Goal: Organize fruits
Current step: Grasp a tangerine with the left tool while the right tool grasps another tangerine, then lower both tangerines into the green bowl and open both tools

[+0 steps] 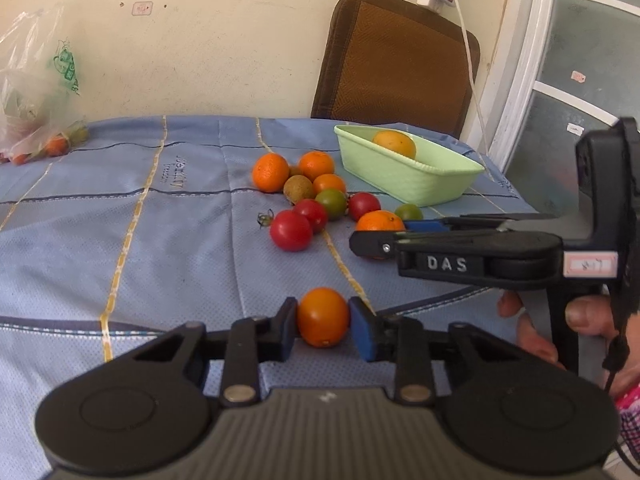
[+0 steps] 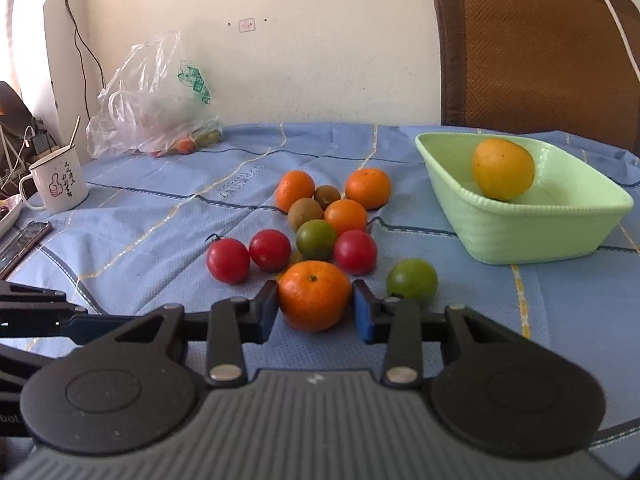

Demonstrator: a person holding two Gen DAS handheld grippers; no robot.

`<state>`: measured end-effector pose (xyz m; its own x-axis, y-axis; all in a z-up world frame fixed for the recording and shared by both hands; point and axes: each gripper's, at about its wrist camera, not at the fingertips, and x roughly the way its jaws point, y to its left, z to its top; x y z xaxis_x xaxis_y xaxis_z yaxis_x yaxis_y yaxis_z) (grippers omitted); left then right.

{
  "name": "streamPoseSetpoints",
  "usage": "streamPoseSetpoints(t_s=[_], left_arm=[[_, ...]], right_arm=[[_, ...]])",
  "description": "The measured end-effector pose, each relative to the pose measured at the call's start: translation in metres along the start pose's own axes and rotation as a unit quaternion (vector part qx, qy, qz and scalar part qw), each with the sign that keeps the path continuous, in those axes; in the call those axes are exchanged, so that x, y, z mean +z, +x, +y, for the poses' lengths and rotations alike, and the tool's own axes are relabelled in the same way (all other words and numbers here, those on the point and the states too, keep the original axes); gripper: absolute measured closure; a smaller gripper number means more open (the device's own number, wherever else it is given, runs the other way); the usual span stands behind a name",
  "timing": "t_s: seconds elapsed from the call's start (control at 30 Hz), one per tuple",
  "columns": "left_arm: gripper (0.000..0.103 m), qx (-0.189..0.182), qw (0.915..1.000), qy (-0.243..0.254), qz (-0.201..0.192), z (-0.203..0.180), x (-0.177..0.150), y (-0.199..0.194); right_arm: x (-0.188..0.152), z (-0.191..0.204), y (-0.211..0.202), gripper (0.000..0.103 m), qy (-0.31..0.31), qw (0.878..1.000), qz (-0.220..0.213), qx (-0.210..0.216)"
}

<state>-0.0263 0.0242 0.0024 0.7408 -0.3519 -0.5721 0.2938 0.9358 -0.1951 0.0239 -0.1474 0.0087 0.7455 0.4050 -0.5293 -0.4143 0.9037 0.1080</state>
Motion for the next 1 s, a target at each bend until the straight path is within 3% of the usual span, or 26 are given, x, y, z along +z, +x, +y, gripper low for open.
streamPoseSetpoints(t_s=[0.17, 0.33, 0.47, 0.63, 0.83, 1.0], left_arm=[[0.075, -0.034, 0.9994, 0.002, -0.005, -0.010, 0.007, 0.002], [0.075, -0.069, 0.9970, 0.036, 0.003, -0.044, 0.018, 0.021], [0.075, -0.089, 0.9939, 0.061, 0.020, -0.076, 0.020, 0.042], [0.075, -0.091, 0.9918, 0.085, 0.030, -0.099, 0.019, 0.061], [0.073, -0.073, 0.9908, 0.111, 0.027, -0.103, 0.012, 0.057], [0.075, -0.084, 0.9899, 0.110, 0.029, -0.100, 0.016, 0.058]], right_arm=[[-0.022, -0.004, -0.036, 0.061, 0.008, 1.000, -0.019, -0.018], [-0.043, -0.026, -0.075, 0.061, 0.011, 0.996, -0.036, -0.077], [-0.052, -0.045, -0.086, 0.061, 0.021, 0.993, -0.026, -0.116], [-0.054, -0.055, -0.086, 0.061, 0.026, 0.993, -0.021, -0.112], [-0.060, -0.053, -0.093, 0.060, 0.013, 0.994, -0.019, -0.111], [-0.057, -0.059, -0.094, 0.062, 0.022, 0.995, -0.031, -0.095]])
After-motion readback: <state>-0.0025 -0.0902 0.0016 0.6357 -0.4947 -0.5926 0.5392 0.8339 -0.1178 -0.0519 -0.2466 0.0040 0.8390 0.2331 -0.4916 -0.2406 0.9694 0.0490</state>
